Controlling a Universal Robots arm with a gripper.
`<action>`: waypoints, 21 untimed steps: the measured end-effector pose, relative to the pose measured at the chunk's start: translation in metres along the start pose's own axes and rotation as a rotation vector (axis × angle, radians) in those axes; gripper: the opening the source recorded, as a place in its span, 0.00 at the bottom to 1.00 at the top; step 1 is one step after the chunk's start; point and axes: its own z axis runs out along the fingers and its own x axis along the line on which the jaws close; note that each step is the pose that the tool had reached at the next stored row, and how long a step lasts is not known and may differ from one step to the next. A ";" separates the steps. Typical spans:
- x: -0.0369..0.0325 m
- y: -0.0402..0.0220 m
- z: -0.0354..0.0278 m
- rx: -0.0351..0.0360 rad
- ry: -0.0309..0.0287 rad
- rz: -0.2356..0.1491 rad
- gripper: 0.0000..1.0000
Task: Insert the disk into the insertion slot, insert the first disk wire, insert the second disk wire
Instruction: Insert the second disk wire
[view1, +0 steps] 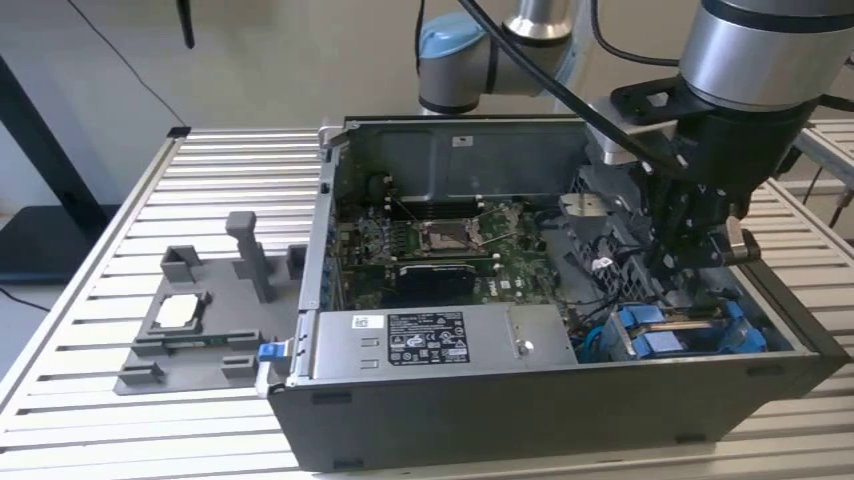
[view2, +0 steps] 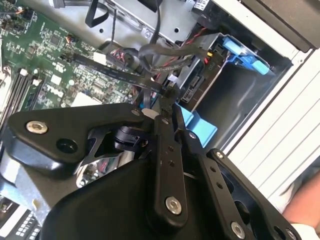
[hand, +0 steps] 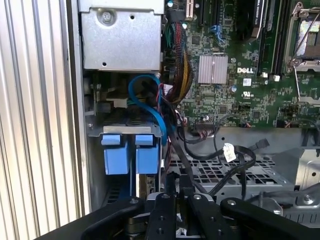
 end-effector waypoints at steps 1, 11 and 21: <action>0.0007 -0.0010 0.0010 -0.0029 0.0001 0.000 0.16; 0.0084 -0.0067 0.0049 -0.0191 0.0041 0.004 0.16; 0.0120 -0.0109 0.0096 -0.0400 0.0073 0.013 0.16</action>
